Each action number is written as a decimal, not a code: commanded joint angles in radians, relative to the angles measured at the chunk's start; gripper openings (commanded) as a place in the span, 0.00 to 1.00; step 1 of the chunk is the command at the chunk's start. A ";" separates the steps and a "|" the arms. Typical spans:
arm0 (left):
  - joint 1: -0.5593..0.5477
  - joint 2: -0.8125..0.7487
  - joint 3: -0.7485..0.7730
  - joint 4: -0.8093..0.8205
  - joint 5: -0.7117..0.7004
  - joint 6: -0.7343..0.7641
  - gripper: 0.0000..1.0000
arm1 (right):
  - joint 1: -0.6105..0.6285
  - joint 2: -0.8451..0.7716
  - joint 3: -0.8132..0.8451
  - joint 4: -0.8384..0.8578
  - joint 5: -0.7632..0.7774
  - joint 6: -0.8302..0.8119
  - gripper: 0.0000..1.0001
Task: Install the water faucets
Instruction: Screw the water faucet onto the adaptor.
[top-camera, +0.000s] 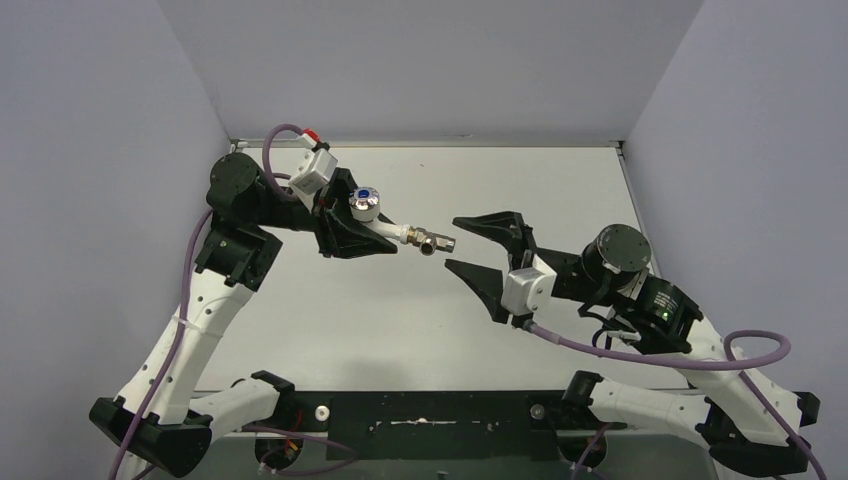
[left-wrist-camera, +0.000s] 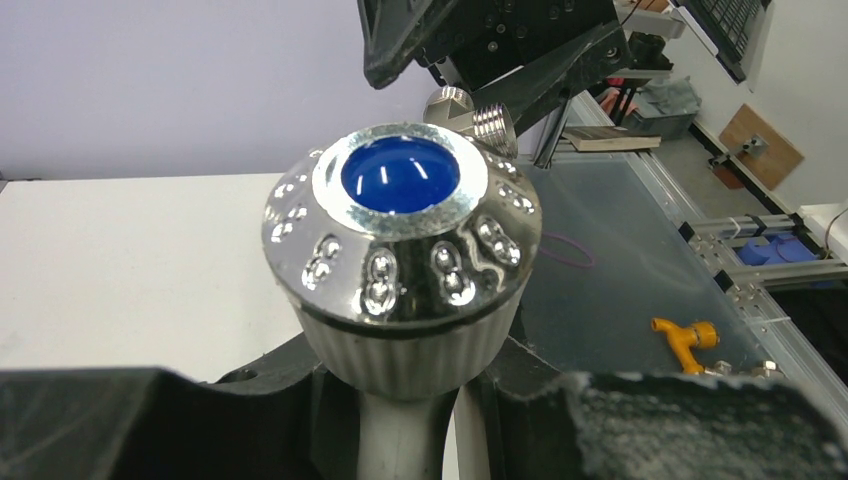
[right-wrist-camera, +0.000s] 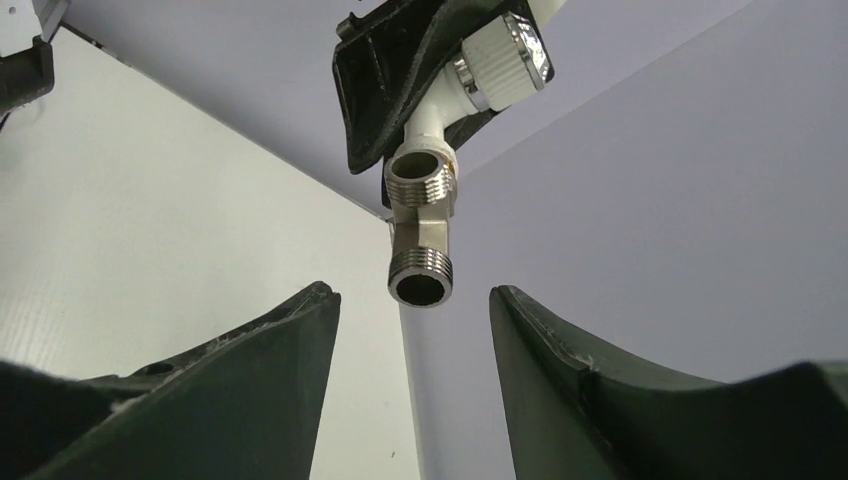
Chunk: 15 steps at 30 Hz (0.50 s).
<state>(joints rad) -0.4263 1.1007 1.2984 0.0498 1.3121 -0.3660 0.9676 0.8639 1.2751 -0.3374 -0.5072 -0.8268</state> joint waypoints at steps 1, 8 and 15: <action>0.000 -0.009 0.024 0.062 -0.002 -0.018 0.00 | 0.050 -0.002 0.032 0.035 0.052 -0.054 0.56; -0.001 -0.013 0.018 0.062 -0.002 -0.019 0.00 | 0.100 0.001 0.026 0.065 0.092 -0.057 0.52; 0.000 -0.013 0.019 0.062 -0.005 -0.018 0.00 | 0.105 0.009 0.024 0.083 0.116 -0.069 0.47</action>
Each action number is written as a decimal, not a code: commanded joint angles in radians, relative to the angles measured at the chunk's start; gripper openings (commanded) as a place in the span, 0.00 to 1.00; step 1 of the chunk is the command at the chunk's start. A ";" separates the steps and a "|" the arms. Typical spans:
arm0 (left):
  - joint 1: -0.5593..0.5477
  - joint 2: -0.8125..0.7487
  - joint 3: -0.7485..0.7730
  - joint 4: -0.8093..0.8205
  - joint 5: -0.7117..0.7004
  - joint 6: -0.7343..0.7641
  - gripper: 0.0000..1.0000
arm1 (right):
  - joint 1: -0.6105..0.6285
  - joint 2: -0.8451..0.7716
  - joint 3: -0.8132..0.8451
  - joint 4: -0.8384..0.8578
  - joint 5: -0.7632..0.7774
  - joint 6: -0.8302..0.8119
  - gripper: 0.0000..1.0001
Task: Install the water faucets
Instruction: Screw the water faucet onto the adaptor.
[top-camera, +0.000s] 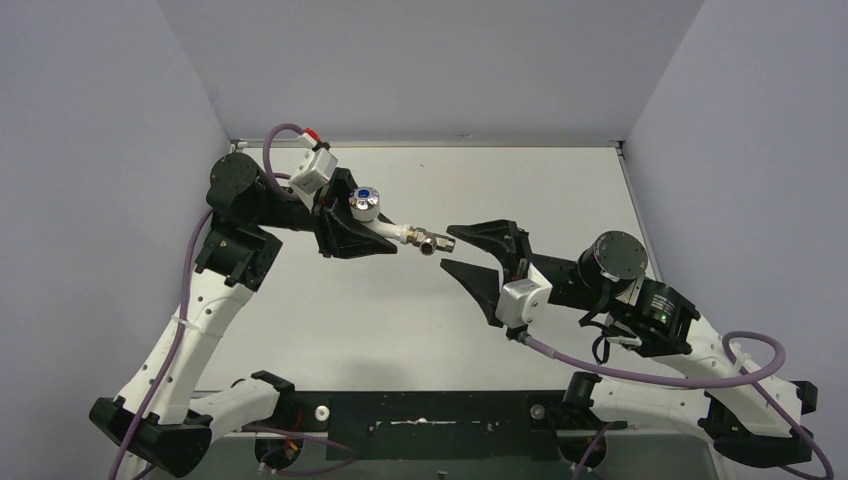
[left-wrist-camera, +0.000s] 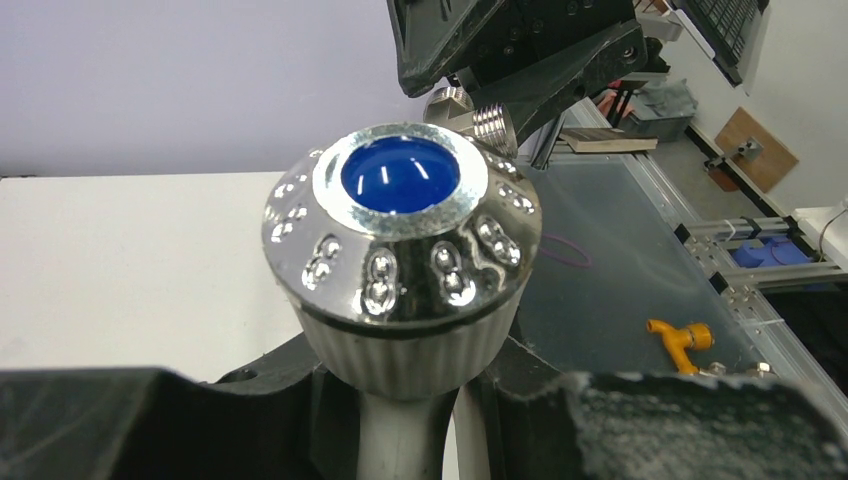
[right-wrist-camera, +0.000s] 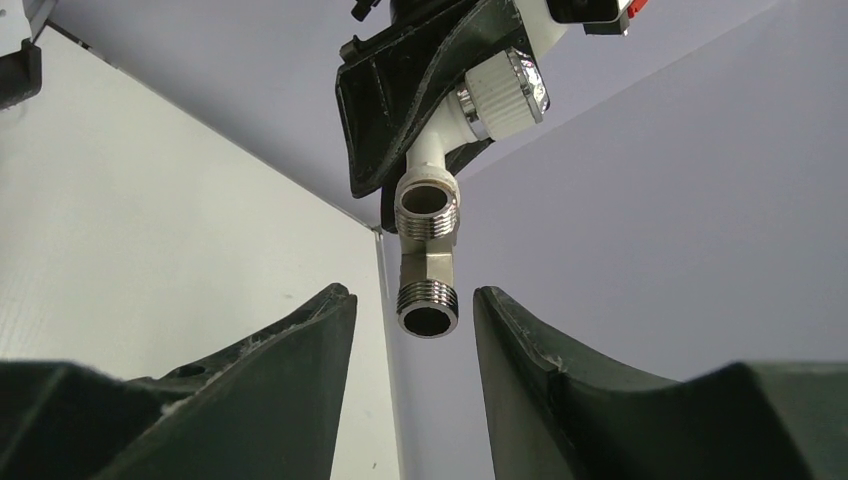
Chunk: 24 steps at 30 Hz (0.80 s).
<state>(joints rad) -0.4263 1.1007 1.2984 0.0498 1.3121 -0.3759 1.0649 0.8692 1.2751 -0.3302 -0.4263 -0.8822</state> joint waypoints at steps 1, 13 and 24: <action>0.001 -0.012 0.019 0.062 -0.004 -0.008 0.00 | 0.007 0.004 0.024 0.078 0.036 -0.013 0.46; 0.003 -0.018 0.017 0.062 -0.005 -0.008 0.00 | 0.010 0.001 0.016 0.090 0.043 0.004 0.32; 0.010 -0.019 0.021 0.059 -0.010 -0.009 0.00 | 0.010 0.008 0.008 0.114 0.089 0.095 0.11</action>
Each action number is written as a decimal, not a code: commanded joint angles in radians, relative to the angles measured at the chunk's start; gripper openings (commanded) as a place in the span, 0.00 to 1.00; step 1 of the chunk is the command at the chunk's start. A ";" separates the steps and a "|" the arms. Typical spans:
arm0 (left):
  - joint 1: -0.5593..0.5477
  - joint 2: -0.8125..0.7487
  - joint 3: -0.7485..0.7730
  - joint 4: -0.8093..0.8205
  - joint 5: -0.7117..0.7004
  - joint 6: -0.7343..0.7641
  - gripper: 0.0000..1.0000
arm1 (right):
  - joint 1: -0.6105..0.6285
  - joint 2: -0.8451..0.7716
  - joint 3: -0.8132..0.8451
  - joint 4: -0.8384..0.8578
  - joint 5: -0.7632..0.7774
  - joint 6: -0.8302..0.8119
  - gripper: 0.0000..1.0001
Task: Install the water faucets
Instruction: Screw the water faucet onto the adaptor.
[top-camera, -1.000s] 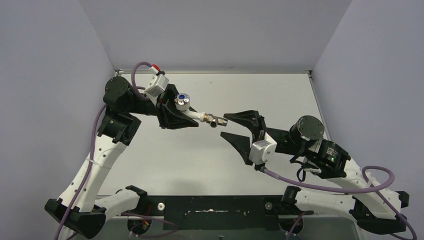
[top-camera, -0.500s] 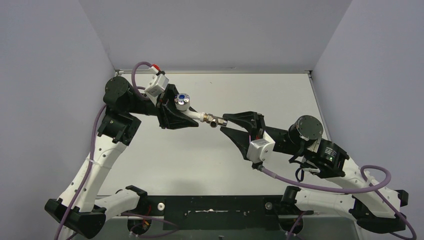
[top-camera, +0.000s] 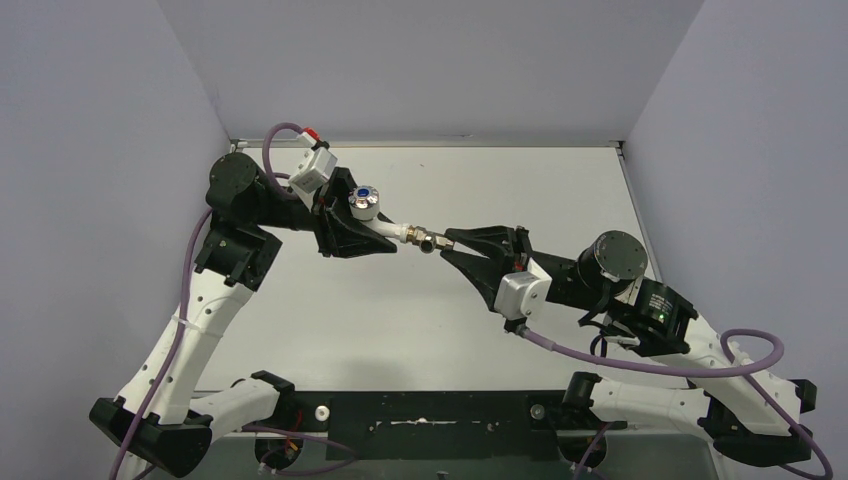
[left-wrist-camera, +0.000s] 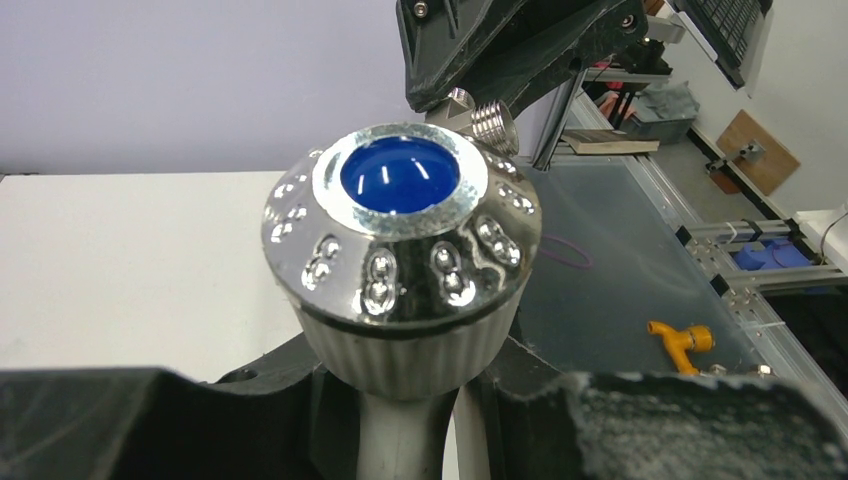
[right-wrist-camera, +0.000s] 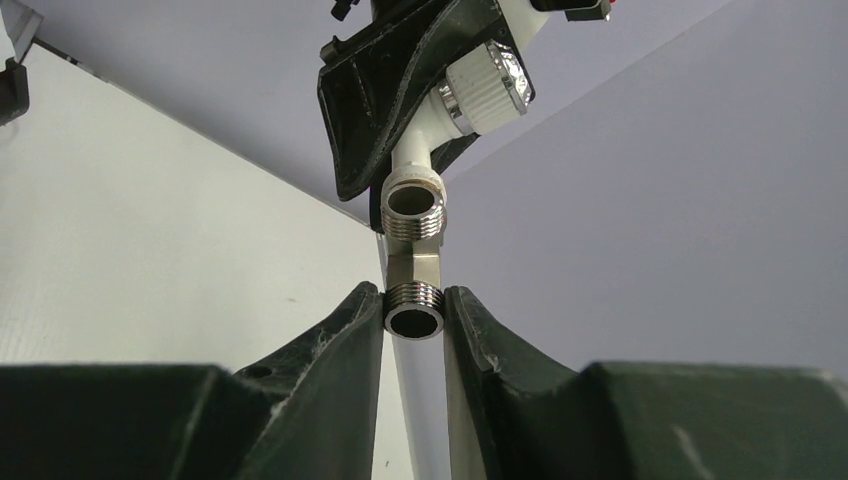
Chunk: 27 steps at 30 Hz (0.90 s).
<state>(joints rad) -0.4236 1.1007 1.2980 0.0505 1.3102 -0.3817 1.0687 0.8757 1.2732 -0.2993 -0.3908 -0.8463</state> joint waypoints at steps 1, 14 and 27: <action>0.007 -0.018 0.022 0.058 -0.008 -0.003 0.00 | 0.007 0.003 0.013 0.086 0.065 0.083 0.10; 0.012 -0.013 0.028 0.055 -0.001 -0.003 0.00 | 0.005 0.020 0.016 0.140 0.151 0.525 0.01; 0.012 -0.019 0.021 0.026 -0.006 0.026 0.00 | 0.006 0.020 -0.047 0.229 0.287 1.034 0.00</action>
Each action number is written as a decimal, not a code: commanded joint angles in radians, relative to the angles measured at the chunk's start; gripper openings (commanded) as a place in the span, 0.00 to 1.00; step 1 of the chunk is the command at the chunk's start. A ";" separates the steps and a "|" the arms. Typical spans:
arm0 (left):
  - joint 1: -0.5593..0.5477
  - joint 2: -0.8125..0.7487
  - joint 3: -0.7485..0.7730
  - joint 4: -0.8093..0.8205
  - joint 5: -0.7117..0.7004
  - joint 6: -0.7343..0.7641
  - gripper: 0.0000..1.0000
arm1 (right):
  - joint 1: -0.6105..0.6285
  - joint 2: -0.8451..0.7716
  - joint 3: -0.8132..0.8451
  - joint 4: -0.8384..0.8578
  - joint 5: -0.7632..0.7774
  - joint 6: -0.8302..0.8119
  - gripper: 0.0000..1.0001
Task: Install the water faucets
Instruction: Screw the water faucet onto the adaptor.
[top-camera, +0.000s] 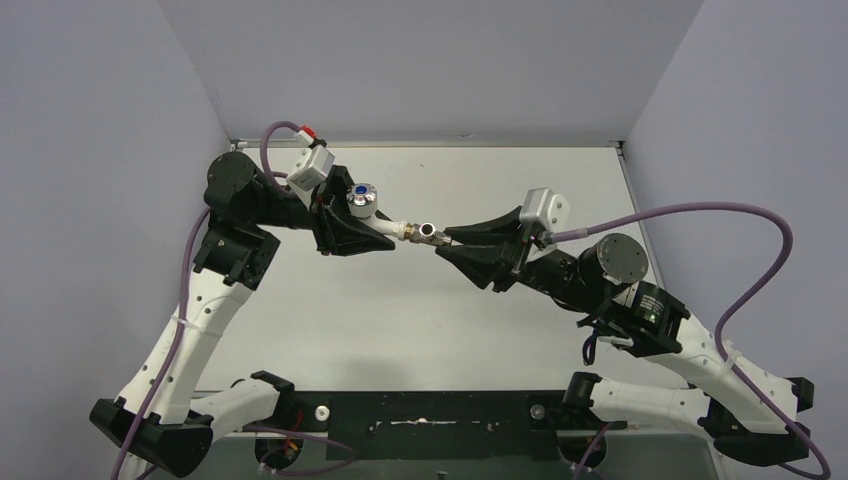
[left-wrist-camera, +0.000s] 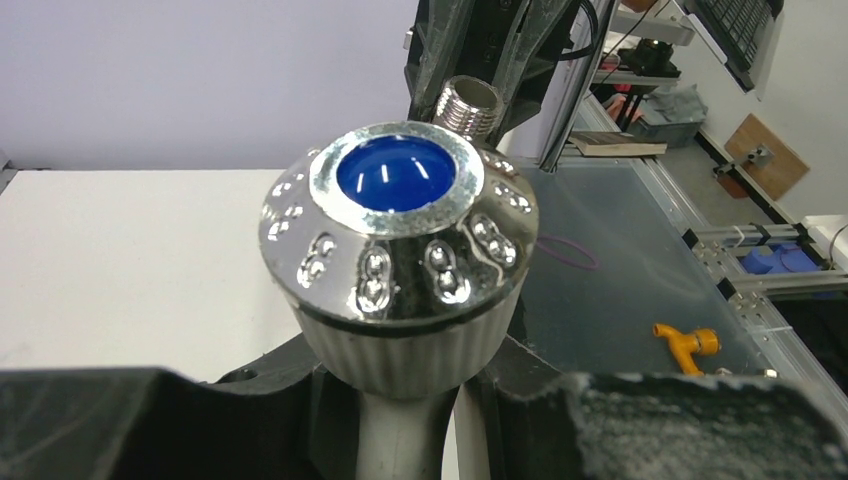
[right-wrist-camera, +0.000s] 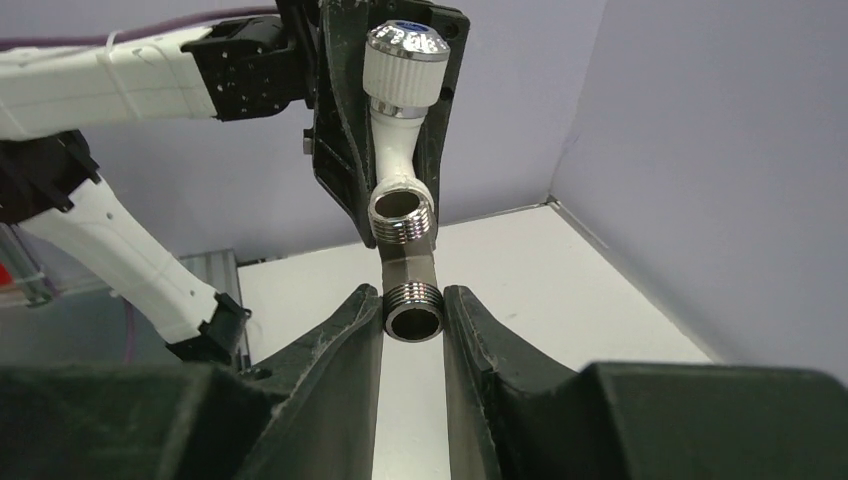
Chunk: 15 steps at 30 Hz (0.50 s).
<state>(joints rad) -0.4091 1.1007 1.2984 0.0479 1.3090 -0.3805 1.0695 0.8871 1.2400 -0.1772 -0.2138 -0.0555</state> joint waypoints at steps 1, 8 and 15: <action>-0.001 -0.020 0.020 0.020 -0.007 0.033 0.00 | 0.004 0.010 -0.016 0.107 0.133 0.290 0.00; -0.001 -0.025 0.029 -0.041 -0.019 0.090 0.00 | 0.001 0.004 -0.053 0.116 0.211 0.549 0.00; 0.000 -0.027 0.032 -0.046 -0.025 0.095 0.00 | -0.003 -0.015 -0.084 0.136 0.259 0.691 0.07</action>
<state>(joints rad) -0.4026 1.1004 1.2980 -0.0235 1.2896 -0.3107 1.0695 0.8738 1.1721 -0.1181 -0.0460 0.5144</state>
